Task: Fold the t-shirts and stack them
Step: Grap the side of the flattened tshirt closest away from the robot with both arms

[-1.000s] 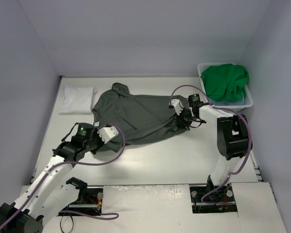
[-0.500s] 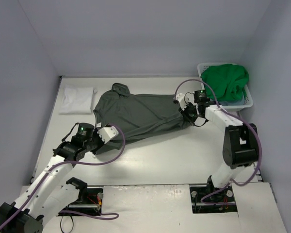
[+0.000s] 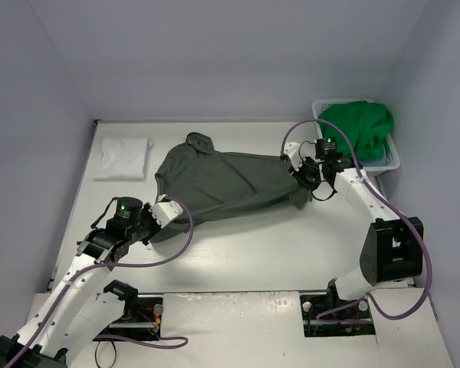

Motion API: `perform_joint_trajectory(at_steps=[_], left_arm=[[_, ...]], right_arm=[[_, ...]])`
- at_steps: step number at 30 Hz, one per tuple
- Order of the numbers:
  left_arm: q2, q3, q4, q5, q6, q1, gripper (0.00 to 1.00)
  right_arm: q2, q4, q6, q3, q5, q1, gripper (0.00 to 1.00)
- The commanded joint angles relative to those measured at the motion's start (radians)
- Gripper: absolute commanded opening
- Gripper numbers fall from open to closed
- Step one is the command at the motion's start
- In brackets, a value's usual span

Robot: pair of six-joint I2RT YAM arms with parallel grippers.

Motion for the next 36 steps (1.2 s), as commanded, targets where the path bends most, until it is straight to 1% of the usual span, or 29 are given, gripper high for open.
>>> perform_joint_trajectory(at_steps=[1, 4, 7, 11, 12, 16, 20, 28, 36], left_arm=[[-0.025, 0.031, 0.001, -0.006, -0.001, 0.009, 0.00], [-0.040, 0.025, -0.010, -0.008, 0.001, 0.009, 0.00], [-0.050, 0.021, -0.013, -0.009, 0.002, 0.009, 0.00], [-0.053, 0.013, -0.010, -0.008, 0.001, 0.009, 0.00], [-0.053, 0.011, -0.007, -0.008, 0.001, 0.009, 0.00], [-0.050, 0.005, -0.001, -0.005, 0.001, 0.009, 0.00], [-0.043, 0.002, 0.008, -0.003, -0.001, 0.009, 0.00], [-0.034, -0.006, 0.022, 0.000, -0.012, 0.009, 0.00], [-0.039, -0.012, 0.027, -0.003, -0.018, 0.011, 0.00]], right_arm=[[-0.049, -0.025, -0.016, -0.023, 0.018, -0.009, 0.12], [-0.047, -0.032, -0.018, -0.036, 0.009, -0.009, 0.12], [-0.039, -0.037, -0.016, -0.046, -0.005, -0.009, 0.01], [-0.039, -0.037, -0.013, -0.058, -0.033, -0.009, 0.00], [-0.036, -0.040, -0.009, -0.056, -0.039, -0.009, 0.03], [0.002, -0.072, -0.003, -0.059, -0.079, -0.001, 0.21], [0.056, -0.074, -0.002, -0.102, -0.091, 0.034, 0.27], [0.151, -0.055, -0.010, -0.106, -0.137, 0.078, 0.33], [0.169, -0.035, 0.019, -0.049, -0.139, 0.117, 0.33]])
